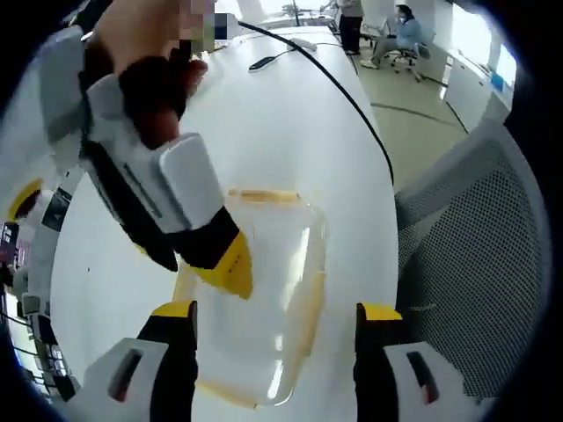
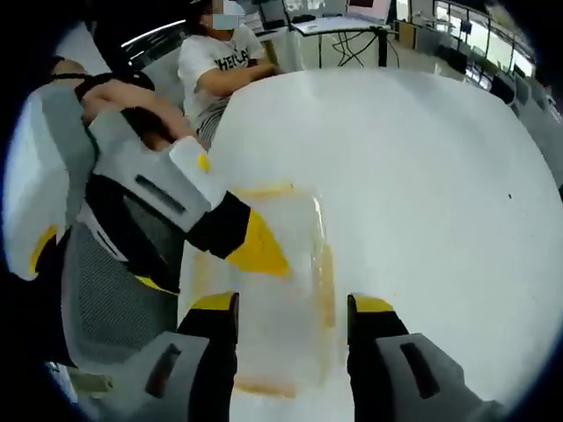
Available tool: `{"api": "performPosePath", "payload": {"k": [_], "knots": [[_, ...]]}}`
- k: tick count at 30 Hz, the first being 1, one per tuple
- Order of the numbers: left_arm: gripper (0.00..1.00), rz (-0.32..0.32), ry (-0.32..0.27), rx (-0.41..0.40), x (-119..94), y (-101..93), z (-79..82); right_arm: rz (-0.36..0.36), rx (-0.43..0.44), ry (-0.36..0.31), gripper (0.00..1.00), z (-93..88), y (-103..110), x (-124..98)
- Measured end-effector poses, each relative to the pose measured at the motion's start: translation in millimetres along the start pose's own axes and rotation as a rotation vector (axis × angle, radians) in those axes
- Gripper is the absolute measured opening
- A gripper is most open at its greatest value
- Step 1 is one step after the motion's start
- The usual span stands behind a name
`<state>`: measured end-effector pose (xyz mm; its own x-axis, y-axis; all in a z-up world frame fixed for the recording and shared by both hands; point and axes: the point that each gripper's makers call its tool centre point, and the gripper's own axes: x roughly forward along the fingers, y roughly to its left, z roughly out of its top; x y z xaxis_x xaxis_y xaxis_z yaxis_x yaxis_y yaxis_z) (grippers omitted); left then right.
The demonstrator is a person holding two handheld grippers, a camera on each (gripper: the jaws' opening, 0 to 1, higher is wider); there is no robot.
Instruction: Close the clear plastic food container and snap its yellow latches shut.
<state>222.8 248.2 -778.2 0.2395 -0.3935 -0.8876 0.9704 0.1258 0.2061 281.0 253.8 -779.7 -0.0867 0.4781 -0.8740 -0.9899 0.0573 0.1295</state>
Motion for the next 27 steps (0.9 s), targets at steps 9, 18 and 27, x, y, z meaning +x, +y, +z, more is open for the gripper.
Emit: {"api": "performPosePath", "payload": {"k": [9,18,27], "knots": [[0.98,-0.049,0.043,0.007,-4.9,6.5,-18.8,-0.118,-0.055,-0.01,0.85,-17.4,8.5,-7.9],[0.99,-0.062,0.098,0.054,-3.3,21.6,-30.8,-0.184,-0.064,0.005,0.99,-21.2,25.4,-8.7],[0.97,-0.087,0.148,0.091,7.5,29.3,-45.7,-0.187,-0.154,0.1,0.94,-41.7,35.9,0.9]]}}
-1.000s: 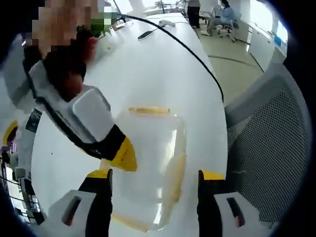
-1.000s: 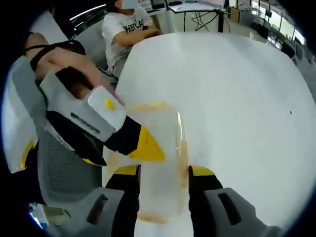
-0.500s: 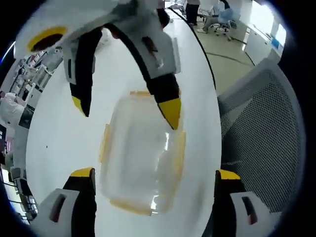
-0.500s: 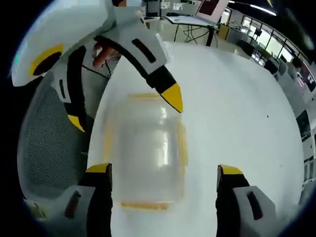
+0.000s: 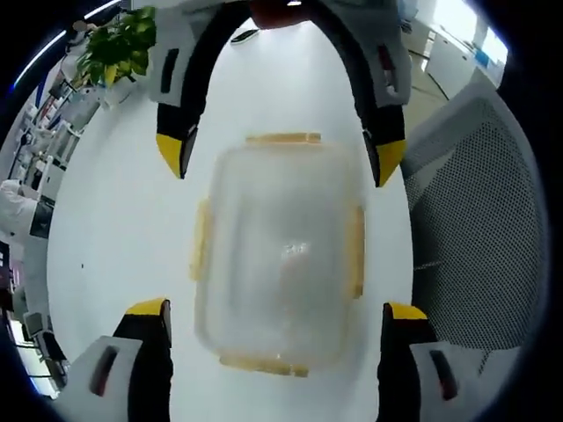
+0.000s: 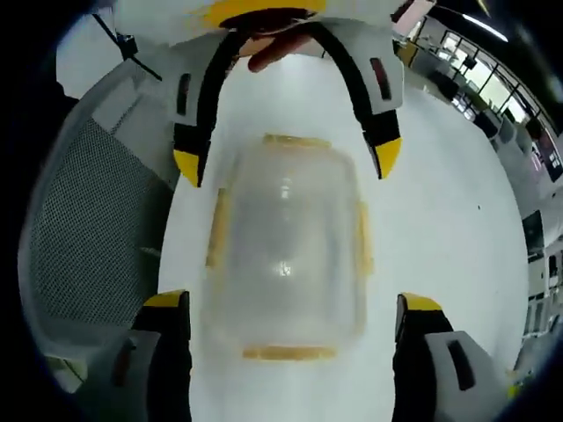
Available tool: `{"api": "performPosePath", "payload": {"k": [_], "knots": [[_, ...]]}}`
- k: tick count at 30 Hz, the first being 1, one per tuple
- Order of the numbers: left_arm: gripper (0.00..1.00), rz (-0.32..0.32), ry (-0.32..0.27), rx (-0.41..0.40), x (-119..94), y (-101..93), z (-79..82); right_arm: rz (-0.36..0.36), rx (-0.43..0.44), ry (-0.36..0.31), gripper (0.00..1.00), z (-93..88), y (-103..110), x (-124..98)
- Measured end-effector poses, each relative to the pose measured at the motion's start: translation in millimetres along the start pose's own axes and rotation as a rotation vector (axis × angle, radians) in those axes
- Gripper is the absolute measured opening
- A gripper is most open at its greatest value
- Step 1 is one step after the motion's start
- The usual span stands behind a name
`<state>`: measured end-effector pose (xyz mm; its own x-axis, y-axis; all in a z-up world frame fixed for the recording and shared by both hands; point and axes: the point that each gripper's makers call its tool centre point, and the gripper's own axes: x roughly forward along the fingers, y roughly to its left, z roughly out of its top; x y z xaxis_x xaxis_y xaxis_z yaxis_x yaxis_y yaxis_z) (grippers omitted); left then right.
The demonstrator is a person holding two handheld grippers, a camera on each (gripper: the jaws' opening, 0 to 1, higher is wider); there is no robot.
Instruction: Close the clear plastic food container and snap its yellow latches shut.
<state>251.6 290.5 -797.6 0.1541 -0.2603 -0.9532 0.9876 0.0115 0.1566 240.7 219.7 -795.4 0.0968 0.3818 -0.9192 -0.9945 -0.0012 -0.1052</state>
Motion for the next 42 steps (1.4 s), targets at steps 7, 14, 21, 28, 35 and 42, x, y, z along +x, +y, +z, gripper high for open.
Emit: {"api": "performPosePath", "payload": {"k": [7,14,21,28,35,42], "knots": [[0.93,-0.024,0.033,0.026,15.6,-3.4,-12.2,-0.012,-0.02,0.057,0.89,-7.0,1.8,7.4],[0.83,0.023,0.038,0.075,20.4,2.5,-10.4,-0.02,-0.031,0.065,0.75,-10.6,1.7,8.7],[0.82,0.016,0.029,0.024,20.5,1.4,-7.9,-0.013,-0.03,0.044,0.74,-10.6,0.6,9.0],[0.82,0.024,0.048,-0.002,19.8,-1.6,-10.6,-0.008,-0.062,0.067,0.74,-8.7,1.7,10.4],[0.82,0.031,0.038,-0.035,15.4,-6.3,-21.9,-0.003,-0.09,0.059,0.74,2.6,4.0,15.5],[0.82,0.034,0.05,-0.046,9.9,-7.3,-38.6,-0.002,-0.103,0.057,0.74,18.4,4.4,21.8]]}}
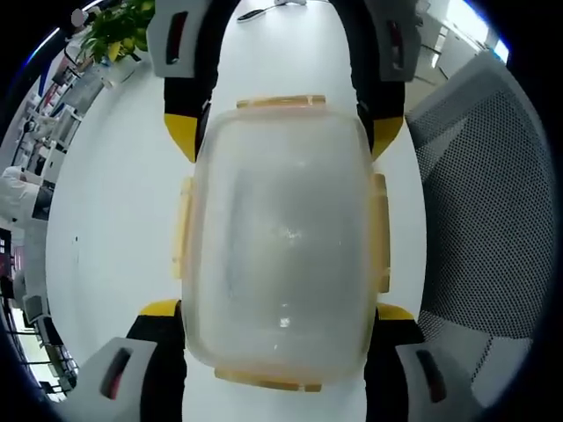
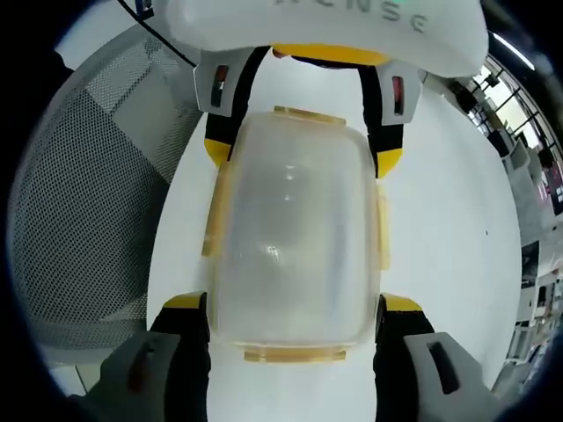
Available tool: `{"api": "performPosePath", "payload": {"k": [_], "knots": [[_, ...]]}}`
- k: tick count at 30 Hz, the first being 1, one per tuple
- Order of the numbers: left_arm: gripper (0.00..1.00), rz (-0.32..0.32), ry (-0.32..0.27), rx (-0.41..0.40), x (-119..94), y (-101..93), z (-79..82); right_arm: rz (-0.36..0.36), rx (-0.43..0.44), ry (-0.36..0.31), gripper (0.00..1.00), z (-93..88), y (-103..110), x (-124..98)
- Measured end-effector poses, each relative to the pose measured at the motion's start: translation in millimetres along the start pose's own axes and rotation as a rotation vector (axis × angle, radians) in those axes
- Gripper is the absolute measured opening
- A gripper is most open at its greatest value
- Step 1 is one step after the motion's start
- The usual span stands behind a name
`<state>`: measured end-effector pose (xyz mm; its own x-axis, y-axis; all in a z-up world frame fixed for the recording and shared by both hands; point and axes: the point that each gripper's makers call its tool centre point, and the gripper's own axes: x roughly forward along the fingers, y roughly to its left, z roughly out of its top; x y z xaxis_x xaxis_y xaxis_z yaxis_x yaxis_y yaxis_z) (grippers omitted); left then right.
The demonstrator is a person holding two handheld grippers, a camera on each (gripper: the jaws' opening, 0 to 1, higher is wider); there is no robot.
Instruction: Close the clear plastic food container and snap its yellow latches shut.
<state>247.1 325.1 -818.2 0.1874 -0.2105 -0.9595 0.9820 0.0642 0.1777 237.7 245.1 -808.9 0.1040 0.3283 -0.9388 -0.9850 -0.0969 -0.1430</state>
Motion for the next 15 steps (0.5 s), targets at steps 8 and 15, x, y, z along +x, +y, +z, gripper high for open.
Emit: {"api": "performPosePath", "payload": {"k": [8,15], "knots": [[0.82,0.0,-0.001,-0.006,-4.0,6.9,-27.6,0.002,-0.004,-0.003,0.74,26.1,-7.6,9.9],[0.82,-0.006,-0.012,0.006,-6.0,21.0,-47.0,-0.005,0.01,0.012,0.74,44.3,-21.4,19.3]]}}
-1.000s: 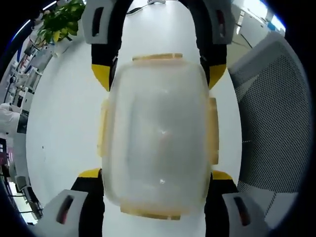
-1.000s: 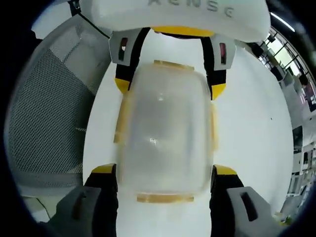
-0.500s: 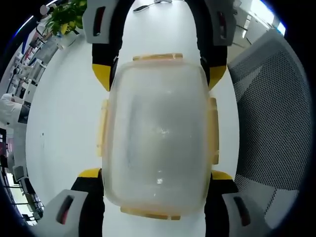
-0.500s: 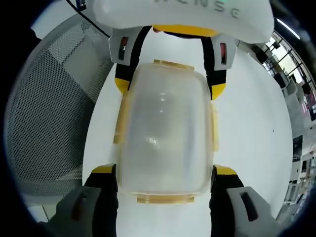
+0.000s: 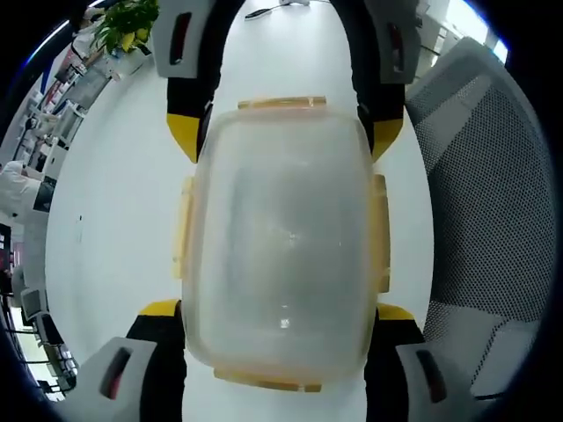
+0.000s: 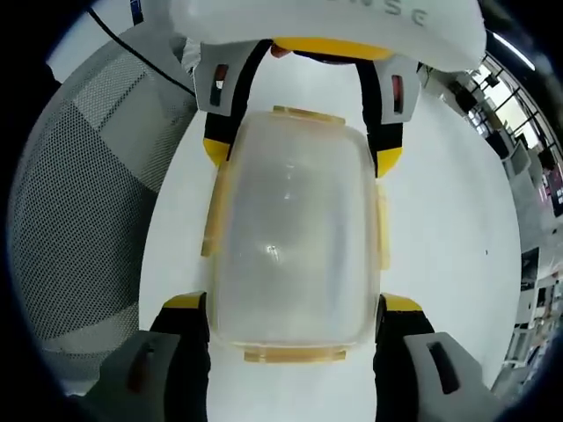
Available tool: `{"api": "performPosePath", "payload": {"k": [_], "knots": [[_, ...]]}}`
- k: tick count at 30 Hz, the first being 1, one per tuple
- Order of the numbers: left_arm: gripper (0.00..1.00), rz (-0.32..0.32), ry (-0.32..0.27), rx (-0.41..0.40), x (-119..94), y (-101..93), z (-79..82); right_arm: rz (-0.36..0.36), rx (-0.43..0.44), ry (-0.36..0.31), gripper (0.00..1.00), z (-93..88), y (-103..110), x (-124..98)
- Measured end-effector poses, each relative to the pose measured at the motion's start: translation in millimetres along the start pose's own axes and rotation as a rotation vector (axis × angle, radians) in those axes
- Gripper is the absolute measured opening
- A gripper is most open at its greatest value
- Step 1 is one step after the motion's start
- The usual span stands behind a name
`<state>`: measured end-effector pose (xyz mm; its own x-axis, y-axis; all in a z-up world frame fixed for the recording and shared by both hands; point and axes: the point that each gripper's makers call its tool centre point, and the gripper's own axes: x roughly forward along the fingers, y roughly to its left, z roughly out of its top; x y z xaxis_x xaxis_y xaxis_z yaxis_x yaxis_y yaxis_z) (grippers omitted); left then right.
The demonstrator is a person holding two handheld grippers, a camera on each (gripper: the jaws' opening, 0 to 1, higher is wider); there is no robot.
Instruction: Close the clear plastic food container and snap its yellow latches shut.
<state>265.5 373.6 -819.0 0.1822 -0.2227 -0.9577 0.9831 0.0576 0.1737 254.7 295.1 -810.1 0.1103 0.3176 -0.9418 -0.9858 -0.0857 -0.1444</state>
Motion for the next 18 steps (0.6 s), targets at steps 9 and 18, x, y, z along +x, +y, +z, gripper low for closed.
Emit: {"api": "performPosePath", "payload": {"k": [9,18], "knots": [[0.82,-0.006,-0.011,0.018,1.7,22.0,-8.5,-0.006,0.02,0.001,0.74,5.4,-21.3,4.5],[0.82,-0.009,-0.019,0.035,7.1,54.7,-9.1,-0.011,0.04,0.01,0.74,2.8,-52.2,7.4]]}}
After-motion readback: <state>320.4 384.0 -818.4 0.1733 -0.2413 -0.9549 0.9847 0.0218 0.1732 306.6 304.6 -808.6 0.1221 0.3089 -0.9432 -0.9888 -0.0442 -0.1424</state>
